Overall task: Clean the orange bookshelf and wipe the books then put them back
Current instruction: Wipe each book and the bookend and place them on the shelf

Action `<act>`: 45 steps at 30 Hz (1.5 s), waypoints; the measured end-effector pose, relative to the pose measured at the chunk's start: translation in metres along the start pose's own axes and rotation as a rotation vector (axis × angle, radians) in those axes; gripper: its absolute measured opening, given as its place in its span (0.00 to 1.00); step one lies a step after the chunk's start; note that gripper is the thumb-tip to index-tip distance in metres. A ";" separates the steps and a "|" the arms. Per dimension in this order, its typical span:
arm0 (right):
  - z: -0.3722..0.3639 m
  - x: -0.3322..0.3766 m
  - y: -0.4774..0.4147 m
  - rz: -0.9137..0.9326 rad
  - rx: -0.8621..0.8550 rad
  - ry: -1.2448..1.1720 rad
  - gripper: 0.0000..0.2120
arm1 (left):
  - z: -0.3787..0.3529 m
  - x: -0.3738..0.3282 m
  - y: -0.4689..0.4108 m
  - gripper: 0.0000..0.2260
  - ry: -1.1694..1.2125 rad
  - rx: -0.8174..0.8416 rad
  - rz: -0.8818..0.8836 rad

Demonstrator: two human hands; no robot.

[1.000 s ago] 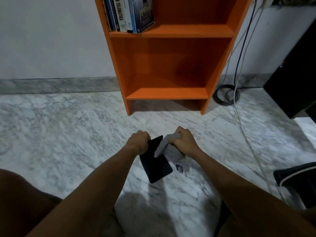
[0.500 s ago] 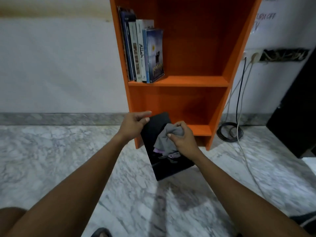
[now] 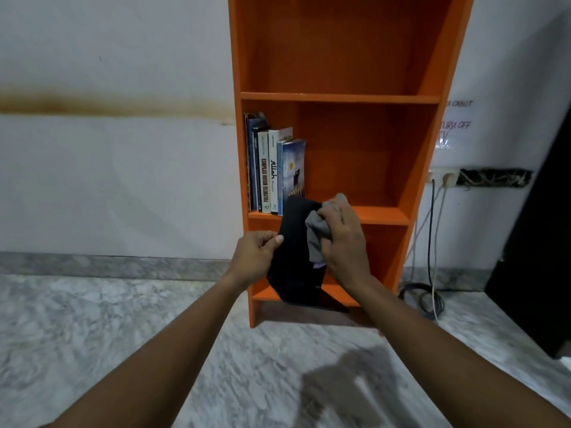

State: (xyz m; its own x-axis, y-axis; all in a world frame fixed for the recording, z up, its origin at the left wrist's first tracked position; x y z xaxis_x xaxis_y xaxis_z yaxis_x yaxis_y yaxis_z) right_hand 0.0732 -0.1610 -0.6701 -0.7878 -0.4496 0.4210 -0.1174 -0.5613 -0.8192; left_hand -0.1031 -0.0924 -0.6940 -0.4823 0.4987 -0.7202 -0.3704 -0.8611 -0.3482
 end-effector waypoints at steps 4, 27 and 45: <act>-0.026 0.027 -0.022 0.125 0.191 -0.115 0.20 | 0.015 -0.020 -0.015 0.11 0.053 -0.062 -0.065; -0.042 -0.041 -0.009 -0.638 0.045 -0.853 0.14 | 0.018 0.019 -0.049 0.08 0.247 -0.059 0.125; -0.035 -0.013 -0.032 -0.140 -0.006 -0.326 0.14 | 0.004 0.022 -0.058 0.40 0.666 -0.261 0.652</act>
State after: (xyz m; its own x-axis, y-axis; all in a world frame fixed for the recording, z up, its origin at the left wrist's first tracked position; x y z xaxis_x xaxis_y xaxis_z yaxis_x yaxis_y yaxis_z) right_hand 0.0658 -0.1127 -0.6630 -0.5296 -0.5673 0.6307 -0.2146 -0.6297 -0.7466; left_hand -0.0952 -0.0309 -0.6877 0.0479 -0.1742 -0.9835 0.0374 -0.9837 0.1761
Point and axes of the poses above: each hand's wrist, its own y-axis away from the middle knuckle, its own z-axis out of the back of the hand, x = y × z, the point moved 5 cm from there along -y, towards the middle knuckle, and after that the axes turned 15 degrees about -y, right-handed, at the moved point
